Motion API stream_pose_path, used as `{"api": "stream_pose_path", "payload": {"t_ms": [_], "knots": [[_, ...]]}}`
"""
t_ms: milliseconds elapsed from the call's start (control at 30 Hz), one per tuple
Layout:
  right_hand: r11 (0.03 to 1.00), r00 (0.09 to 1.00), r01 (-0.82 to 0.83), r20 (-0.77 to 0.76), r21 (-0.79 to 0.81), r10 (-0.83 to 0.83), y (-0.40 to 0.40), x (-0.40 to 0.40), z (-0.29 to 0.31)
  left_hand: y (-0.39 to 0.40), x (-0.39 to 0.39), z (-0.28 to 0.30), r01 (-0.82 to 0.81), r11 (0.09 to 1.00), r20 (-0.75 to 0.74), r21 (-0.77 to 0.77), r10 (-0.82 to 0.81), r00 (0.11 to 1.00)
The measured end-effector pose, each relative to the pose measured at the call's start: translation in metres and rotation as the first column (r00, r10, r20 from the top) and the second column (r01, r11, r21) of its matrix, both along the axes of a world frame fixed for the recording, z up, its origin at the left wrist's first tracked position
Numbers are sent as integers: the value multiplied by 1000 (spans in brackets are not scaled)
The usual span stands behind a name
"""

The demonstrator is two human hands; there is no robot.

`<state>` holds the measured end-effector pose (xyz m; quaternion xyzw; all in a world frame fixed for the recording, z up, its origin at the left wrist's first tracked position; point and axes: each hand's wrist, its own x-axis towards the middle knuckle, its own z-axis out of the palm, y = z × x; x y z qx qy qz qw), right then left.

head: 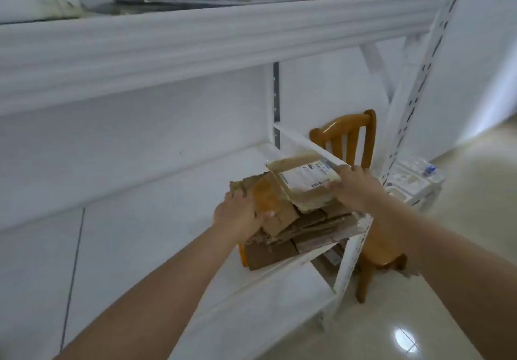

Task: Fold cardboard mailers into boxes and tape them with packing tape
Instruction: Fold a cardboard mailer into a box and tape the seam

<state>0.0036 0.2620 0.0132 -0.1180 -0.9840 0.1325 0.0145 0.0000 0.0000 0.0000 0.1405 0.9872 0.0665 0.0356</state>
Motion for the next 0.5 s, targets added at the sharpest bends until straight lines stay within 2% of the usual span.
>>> {"api": "stream_pose_path", "payload": {"t_ms": [233, 400, 500], "knots": [[954, 999, -34, -31, -297, 26, 2, -12, -16, 12, -2, -16, -70, 997, 75, -7, 71, 995], [948, 1000, -19, -25, -317, 11, 3, -14, -20, 17, -1, -27, -73, 997, 56, -12, 73, 996], [900, 999, 50, 17, -433, -47, 8, -15, -23, 18, 0, -33, -55, 997, 57, 47, 52, 997]]}}
